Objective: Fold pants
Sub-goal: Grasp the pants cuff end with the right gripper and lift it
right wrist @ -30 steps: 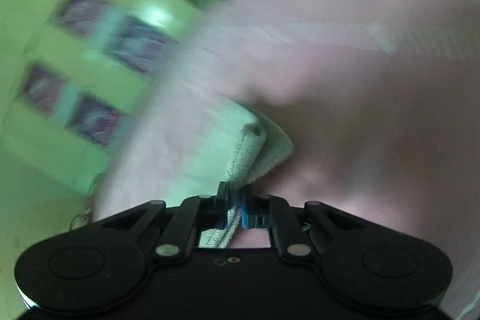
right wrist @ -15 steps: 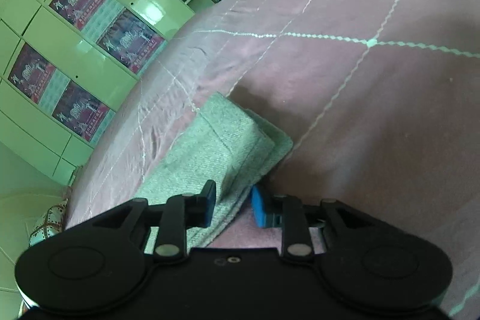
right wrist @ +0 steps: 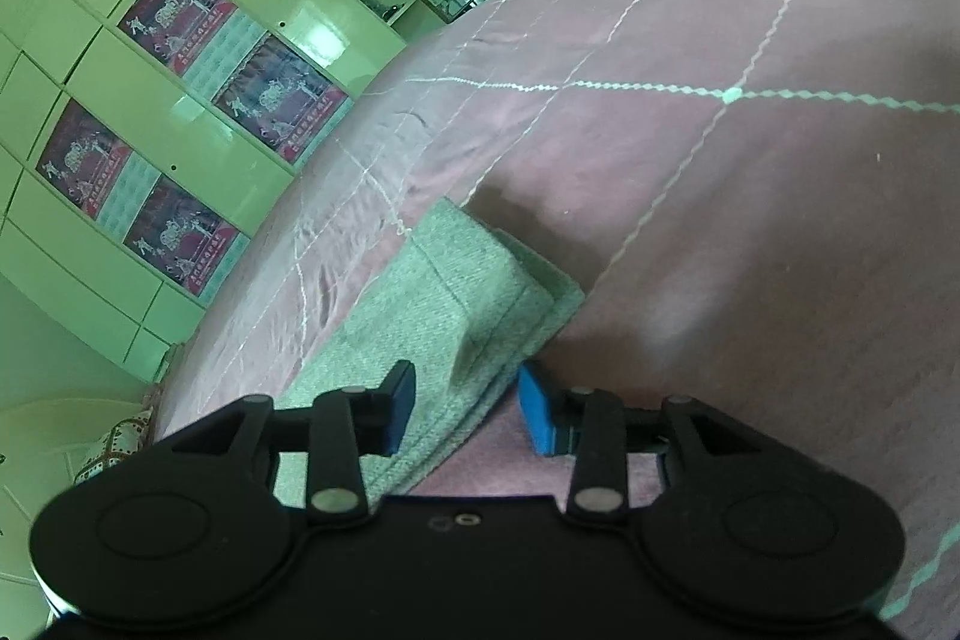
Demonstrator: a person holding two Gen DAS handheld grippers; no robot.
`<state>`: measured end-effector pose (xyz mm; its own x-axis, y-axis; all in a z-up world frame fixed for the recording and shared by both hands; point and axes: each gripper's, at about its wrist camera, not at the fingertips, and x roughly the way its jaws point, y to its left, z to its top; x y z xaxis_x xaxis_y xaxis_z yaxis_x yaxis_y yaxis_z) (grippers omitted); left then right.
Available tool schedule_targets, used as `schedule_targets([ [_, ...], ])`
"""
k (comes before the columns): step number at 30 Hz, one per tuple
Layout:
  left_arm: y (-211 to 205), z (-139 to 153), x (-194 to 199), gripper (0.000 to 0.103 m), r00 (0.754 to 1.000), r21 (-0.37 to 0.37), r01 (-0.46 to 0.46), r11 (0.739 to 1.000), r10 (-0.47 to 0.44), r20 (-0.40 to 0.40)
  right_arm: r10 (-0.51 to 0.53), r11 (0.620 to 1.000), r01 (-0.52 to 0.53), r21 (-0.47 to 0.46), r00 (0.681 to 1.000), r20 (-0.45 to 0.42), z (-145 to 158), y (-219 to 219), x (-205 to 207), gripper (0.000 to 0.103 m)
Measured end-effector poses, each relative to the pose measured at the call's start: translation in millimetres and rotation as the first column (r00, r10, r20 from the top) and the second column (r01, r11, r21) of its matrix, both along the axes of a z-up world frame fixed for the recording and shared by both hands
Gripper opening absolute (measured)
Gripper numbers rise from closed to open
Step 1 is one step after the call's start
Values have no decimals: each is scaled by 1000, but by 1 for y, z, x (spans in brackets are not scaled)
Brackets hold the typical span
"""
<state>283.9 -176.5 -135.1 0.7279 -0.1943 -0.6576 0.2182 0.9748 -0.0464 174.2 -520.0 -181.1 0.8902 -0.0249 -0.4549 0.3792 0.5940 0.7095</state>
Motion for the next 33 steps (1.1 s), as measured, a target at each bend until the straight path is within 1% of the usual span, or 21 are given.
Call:
schedule_targets([
  [2, -4, 2, 3, 93, 1000, -12, 13, 1000, -13, -19, 3, 1000, -3, 3, 1000, 6, 0, 0, 1, 34],
  [3, -8, 0, 6, 93, 998, -5, 31, 999, -32, -48, 3, 1000, -3, 3, 1000, 8, -1, 0, 1, 35],
  [4, -14, -7, 10, 93, 996, 26, 41, 999, -39, -76, 3, 1000, -3, 2, 1000, 8, 0, 1, 1, 35],
  [5, -17, -10, 11, 93, 996, 58, 47, 997, -43, -76, 2, 1000, -2, 2, 1000, 10, 0, 1, 1, 35],
  [7, -19, -12, 6, 94, 997, 73, 39, 997, -34, -67, -1, 1000, 1, 10, 1000, 20, -2, 0, -2, 35],
  [13, -19, -12, -2, 95, 999, 60, 15, 998, -12, -53, 3, 1000, -3, 4, 1000, 15, 0, 1, -3, 36],
  [16, -15, -8, -9, 95, 999, 33, 0, 999, 1, -38, -10, 999, 9, 33, 1000, 29, -1, 1, -7, 35],
  [19, -15, -13, -10, 95, 1000, 52, 17, 999, -16, -23, -16, 998, 15, 57, 999, 29, -5, -1, -5, 33],
  [22, -11, -7, -12, 95, 1000, 12, -13, 1000, 14, -7, -35, 995, 31, 93, 998, 47, -4, -4, -5, 33],
  [24, -7, -8, -11, 95, 999, 9, -31, 999, 31, 8, -41, 994, 36, 103, 998, 50, -6, -4, -5, 34],
  [27, -11, -17, -7, 97, 1000, 46, -2, 999, 3, -19, -51, 993, 46, 111, 998, 39, -9, -4, 0, 29],
  [29, -12, -15, -6, 97, 1000, 46, 1, 999, 1, -30, -62, 990, 58, 126, 998, 26, -10, -6, 2, 21],
  [32, -16, -18, -7, 99, 999, 61, 4, 998, -2, -32, -75, 991, 74, 108, 997, 6, -9, -4, 6, 20],
  [33, -19, -19, -7, 100, 1000, 82, 8, 997, -6, -28, -66, 993, 67, 94, 998, -14, -9, -2, 10, 17],
])
